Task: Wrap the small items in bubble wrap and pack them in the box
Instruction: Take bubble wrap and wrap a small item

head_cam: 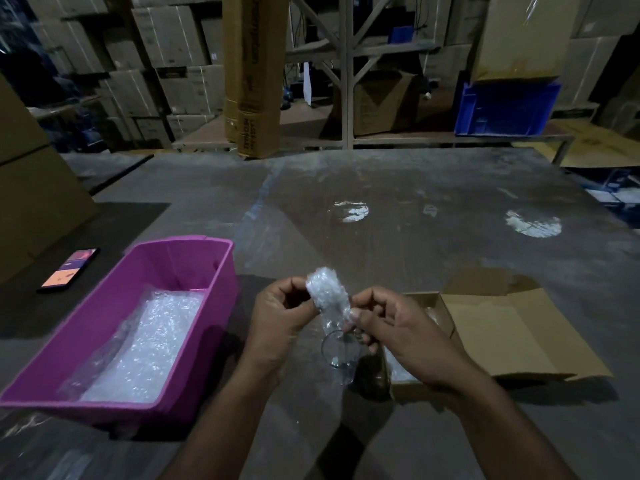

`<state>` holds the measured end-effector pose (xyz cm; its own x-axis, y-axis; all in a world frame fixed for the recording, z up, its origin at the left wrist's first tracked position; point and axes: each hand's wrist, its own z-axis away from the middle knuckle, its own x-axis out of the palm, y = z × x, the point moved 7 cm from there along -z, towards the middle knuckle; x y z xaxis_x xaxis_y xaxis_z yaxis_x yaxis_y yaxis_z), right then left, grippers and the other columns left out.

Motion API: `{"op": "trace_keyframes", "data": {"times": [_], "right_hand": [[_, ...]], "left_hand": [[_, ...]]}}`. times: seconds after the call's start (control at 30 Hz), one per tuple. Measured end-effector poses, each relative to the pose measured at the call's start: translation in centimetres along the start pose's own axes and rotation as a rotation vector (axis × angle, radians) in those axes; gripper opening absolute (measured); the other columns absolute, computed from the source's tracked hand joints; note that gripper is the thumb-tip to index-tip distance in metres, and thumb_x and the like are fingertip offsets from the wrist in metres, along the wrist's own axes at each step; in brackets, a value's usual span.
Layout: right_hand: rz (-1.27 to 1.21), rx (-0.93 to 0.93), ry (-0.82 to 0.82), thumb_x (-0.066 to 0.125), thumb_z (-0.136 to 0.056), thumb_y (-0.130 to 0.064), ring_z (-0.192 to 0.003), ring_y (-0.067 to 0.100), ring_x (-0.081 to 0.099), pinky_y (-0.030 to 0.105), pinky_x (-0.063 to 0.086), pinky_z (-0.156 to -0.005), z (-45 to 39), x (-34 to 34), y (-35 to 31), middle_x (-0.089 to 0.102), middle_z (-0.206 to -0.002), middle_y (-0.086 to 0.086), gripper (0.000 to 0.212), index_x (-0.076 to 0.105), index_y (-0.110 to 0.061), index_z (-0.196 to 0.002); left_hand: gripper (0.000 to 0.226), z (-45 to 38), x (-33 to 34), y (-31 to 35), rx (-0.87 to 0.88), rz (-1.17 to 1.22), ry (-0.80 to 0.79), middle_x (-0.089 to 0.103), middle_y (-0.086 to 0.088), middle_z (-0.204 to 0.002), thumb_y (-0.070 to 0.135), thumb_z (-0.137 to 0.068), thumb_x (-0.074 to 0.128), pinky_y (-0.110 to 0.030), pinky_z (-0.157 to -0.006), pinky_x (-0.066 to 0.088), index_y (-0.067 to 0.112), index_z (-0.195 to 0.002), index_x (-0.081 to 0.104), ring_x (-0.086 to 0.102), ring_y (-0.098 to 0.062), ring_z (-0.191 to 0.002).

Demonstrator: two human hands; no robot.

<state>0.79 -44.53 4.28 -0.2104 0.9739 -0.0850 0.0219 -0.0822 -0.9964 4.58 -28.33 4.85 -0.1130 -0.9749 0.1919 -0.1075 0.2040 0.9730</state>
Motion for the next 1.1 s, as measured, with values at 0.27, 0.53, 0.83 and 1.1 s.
{"op": "trace_keyframes", "data": {"times": [0.27,0.53,0.83,1.1], "right_hand": [[0.389,-0.124,0.284,0.075,-0.089,-0.034,-0.083,0.012,0.064,0.037,0.055,-0.08,0.6,0.8,-1.0,0.06,-0.091,-0.008,0.007,0.068,-0.031,-0.089],[-0.159,-0.053,0.25,0.073,-0.086,0.002,-0.077,0.017,0.069,0.029,0.06,-0.075,0.7,2.2,-1.4,0.075,-0.093,0.014,0.02,0.074,-0.013,-0.1],[0.019,-0.054,0.39,0.085,-0.077,-0.015,-0.097,0.014,0.069,0.028,0.06,-0.073,0.6,0.6,-1.5,0.069,-0.106,-0.002,0.039,0.068,-0.027,-0.11],[0.349,0.006,0.238,0.081,-0.084,-0.018,-0.091,0.002,0.068,0.017,0.055,-0.077,-0.1,0.0,-1.1,0.071,-0.1,-0.011,0.024,0.07,-0.03,-0.101]], "left_hand": [[0.037,-0.7,-2.0,-0.2,-0.029,0.023,0.021,0.058,-0.004,-0.075,-0.009,-0.074,0.081,-0.039,-0.071,0.062,0.015,-0.083,0.053,0.057,-0.024,-0.078],[0.03,-0.7,-1.9,-0.9,-0.009,-0.07,-0.077,0.066,0.001,-0.074,-0.013,-0.073,0.079,-0.029,-0.069,0.059,0.005,-0.089,0.061,0.062,-0.012,-0.075],[0.024,0.1,-0.6,-2.3,-0.143,0.106,-0.271,0.07,-0.02,-0.099,0.005,-0.079,0.08,-0.032,-0.08,0.06,0.005,-0.101,0.071,0.068,-0.025,-0.091],[0.02,-0.1,-1.7,-3.9,-0.176,-0.058,-0.335,0.076,-0.011,-0.109,-0.002,-0.096,0.06,-0.031,-0.088,0.058,0.005,-0.109,0.074,0.072,-0.024,-0.102]]}}
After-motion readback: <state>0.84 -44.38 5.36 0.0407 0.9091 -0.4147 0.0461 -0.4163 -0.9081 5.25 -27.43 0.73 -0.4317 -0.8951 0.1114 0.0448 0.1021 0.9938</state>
